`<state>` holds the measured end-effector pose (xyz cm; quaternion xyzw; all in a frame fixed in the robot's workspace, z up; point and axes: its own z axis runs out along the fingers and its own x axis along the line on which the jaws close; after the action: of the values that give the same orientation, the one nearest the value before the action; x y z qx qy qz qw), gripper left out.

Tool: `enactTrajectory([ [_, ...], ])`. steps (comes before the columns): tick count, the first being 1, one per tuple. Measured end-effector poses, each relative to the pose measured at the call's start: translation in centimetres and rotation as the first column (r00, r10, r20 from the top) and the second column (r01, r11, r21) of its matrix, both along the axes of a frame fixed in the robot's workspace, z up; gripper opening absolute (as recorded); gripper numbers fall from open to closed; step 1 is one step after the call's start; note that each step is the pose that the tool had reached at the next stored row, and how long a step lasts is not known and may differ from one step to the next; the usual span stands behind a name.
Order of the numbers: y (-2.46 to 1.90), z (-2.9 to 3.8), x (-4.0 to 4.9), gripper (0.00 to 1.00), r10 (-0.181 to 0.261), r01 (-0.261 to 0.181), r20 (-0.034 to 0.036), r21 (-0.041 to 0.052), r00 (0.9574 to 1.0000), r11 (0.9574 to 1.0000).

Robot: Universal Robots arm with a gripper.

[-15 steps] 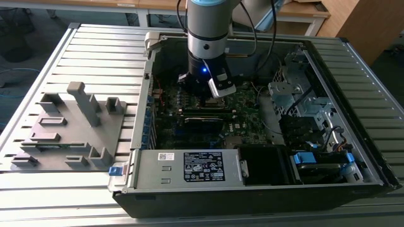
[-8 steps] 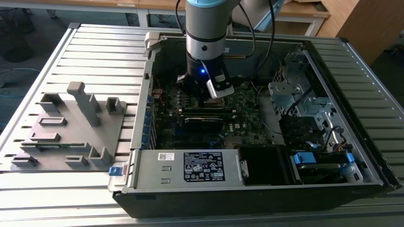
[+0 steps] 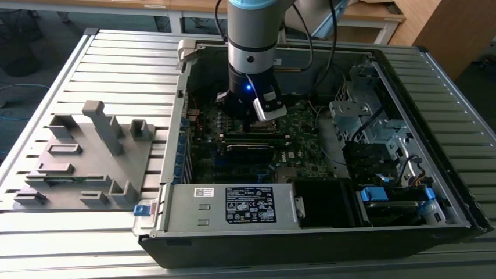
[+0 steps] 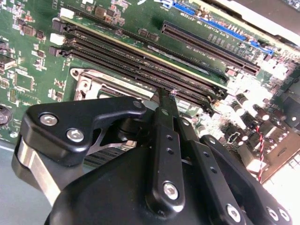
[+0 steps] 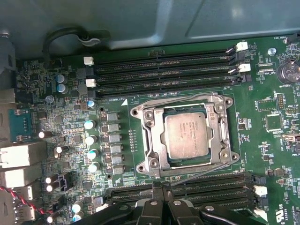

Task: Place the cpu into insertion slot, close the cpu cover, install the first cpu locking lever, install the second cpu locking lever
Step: 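Install the second cpu locking lever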

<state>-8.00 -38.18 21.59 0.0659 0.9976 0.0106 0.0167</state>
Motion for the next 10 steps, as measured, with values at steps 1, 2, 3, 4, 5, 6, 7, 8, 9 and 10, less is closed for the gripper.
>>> enactTrajectory([
  [1, 0.0, -0.01, -0.04, 0.1, 0.0, 0.0, 0.0, -0.0001, 1.0, 1.0],
  [2, 0.0, -0.03, -0.09, 0.1, 0.0, 0.0, 0.0, -0.0001, 1.0, 1.0],
  [3, -0.01, -0.05, -0.11, 0.1, 0.0, 0.0, -0.0001, -0.0002, 1.0, 1.0],
  [4, -0.01, -0.09, -0.11, 0.1, 0.0, 0.0, -0.0001, -0.0002, 1.0, 1.0],
  [5, 0.0, -0.14, -0.12, 0.1, 0.0, 0.0, 0.0, -0.0001, 1.0, 1.0],
  [6, -0.01, -0.17, -0.14, 0.1, 0.0, 0.0, -0.0001, -0.0002, 1.0, 1.0],
  [7, -0.01, -0.21, -0.16, 0.1, 0.0, 0.0, -0.0001, -0.0002, 1.0, 1.0],
  [8, -0.01, -0.24, -0.17, 0.1, 0.0, 0.0, -0.0001, -0.0003, 1.0, 1.0],
  [9, 0.0, -0.27, -0.18, 0.1, 0.0, 0.0, -0.0001, -0.0002, 1.0, 1.0],
  [10, 0.0, -0.31, -0.19, 0.1, 0.0, 0.0, 0.0, -0.0001, 1.0, 1.0],
])
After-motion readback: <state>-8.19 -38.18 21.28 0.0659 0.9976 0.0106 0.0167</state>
